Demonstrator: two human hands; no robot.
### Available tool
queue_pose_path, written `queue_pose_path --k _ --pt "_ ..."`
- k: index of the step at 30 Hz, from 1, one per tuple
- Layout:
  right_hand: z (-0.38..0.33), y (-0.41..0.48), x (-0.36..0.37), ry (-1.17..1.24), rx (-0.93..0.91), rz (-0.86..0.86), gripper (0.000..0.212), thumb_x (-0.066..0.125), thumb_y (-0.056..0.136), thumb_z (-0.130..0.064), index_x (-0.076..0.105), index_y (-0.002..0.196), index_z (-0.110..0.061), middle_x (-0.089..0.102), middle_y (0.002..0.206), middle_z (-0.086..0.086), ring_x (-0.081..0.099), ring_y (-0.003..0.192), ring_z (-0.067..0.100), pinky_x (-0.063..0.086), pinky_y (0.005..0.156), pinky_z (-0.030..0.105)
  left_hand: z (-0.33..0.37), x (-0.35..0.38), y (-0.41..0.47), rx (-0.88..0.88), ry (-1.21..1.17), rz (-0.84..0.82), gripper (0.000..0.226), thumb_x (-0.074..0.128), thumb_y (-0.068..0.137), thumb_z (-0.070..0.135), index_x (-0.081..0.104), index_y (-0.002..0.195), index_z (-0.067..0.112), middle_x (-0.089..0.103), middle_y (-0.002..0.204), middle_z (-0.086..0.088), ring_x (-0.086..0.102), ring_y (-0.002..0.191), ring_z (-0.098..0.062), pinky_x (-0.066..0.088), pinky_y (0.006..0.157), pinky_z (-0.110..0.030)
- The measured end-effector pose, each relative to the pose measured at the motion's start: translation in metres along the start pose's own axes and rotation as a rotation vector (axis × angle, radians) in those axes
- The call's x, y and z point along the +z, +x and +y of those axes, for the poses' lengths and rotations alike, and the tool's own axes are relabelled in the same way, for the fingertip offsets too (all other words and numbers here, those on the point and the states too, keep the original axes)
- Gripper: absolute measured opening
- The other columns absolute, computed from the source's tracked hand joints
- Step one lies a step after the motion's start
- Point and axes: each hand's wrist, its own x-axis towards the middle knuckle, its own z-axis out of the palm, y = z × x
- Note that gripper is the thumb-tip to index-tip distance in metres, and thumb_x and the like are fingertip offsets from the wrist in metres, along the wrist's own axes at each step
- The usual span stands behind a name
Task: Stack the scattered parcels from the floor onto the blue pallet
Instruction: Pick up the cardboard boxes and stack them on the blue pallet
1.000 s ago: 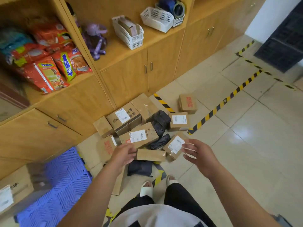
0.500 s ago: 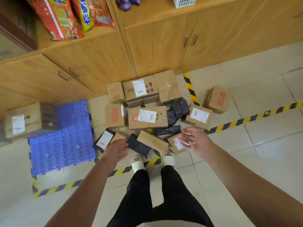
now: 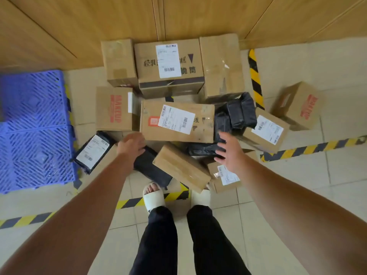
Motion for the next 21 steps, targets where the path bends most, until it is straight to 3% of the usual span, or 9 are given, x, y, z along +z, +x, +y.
queue_pose_path --k 1,3,5,9,12,15,19,21 --pt "0.001 0.021 0.008 -0.017 -0.007 0.019 0.049 0.055 0.096 -0.042 0.048 0.141 -0.024 0.046 0.147 0.006 0.044 0.135 0.029 0.040 0.106 0.051 0.002 0.006 0.020 0.022 -0.005 0.033 0.045 0.051 0.096 0.017 0.050 0.137 -0.001 0.049 0.144 -0.023 0.056 0.091 -0.016 0.048 0.084 -0.031" --pt "0.004 0.057 0.024 -0.077 -0.019 0.035 0.059 0.059 0.087 -0.055 0.049 0.139 -0.029 0.047 0.144 0.004 0.045 0.130 0.028 0.042 0.096 0.048 0.006 0.014 0.061 0.026 0.023 0.092 0.046 0.054 0.089 0.034 0.058 0.131 0.016 0.059 0.135 -0.012 0.056 0.102 -0.016 0.046 0.096 -0.033" --pt "0.007 0.086 0.037 -0.118 -0.046 0.034 0.068 0.058 0.078 -0.065 0.050 0.136 -0.032 0.050 0.139 0.002 0.047 0.125 0.026 0.039 0.090 0.046 0.005 0.018 0.099 0.027 0.106 0.126 0.056 0.055 0.077 0.054 0.060 0.126 0.028 0.064 0.121 -0.003 0.061 0.109 -0.023 0.047 0.101 -0.043" --pt "0.006 0.132 0.054 -0.135 -0.106 0.060 0.055 0.052 0.083 -0.069 0.054 0.121 -0.030 0.059 0.115 0.001 0.051 0.108 0.023 0.036 0.093 0.044 0.002 0.024 0.144 0.073 0.206 0.138 0.062 0.054 0.088 0.054 0.048 0.140 0.020 0.059 0.128 -0.004 0.056 0.116 -0.026 0.043 0.104 -0.045" --pt "0.009 0.163 0.055 -0.152 -0.137 0.134 0.078 0.049 0.069 -0.081 0.053 0.131 -0.033 0.058 0.126 0.005 0.053 0.111 0.027 0.040 0.098 0.051 -0.008 0.024 0.171 0.054 0.230 0.157 0.064 0.054 0.090 0.051 0.044 0.143 0.018 0.055 0.135 -0.005 0.054 0.121 -0.028 0.042 0.098 -0.039" --pt "0.010 0.166 0.059 -0.180 -0.126 0.134 0.067 0.047 0.084 -0.073 0.048 0.136 -0.031 0.056 0.121 0.002 0.050 0.110 0.025 0.037 0.094 0.044 -0.020 0.022 0.186 -0.010 0.215 0.130 0.055 0.052 0.092 0.048 0.050 0.138 0.017 0.058 0.130 -0.005 0.055 0.109 -0.023 0.040 0.087 -0.035" --pt "0.011 0.163 0.058 -0.126 -0.082 0.100 0.061 0.053 0.085 -0.068 0.053 0.133 -0.031 0.058 0.124 0.003 0.052 0.112 0.025 0.038 0.097 0.043 -0.023 0.028 0.183 -0.037 0.183 0.043 0.051 0.054 0.090 0.057 0.053 0.127 0.022 0.063 0.112 0.001 0.057 0.096 -0.017 0.039 0.091 -0.039" --pt "0.010 0.155 0.055 -0.063 -0.057 0.056 0.048 0.055 0.087 -0.063 0.060 0.122 -0.029 0.064 0.115 0.002 0.056 0.105 0.024 0.041 0.084 0.039 -0.021 0.026 0.176 -0.051 0.157 0.005 0.057 0.056 0.082 0.063 0.057 0.125 0.025 0.066 0.113 0.001 0.061 0.099 -0.018 0.040 0.090 -0.038"
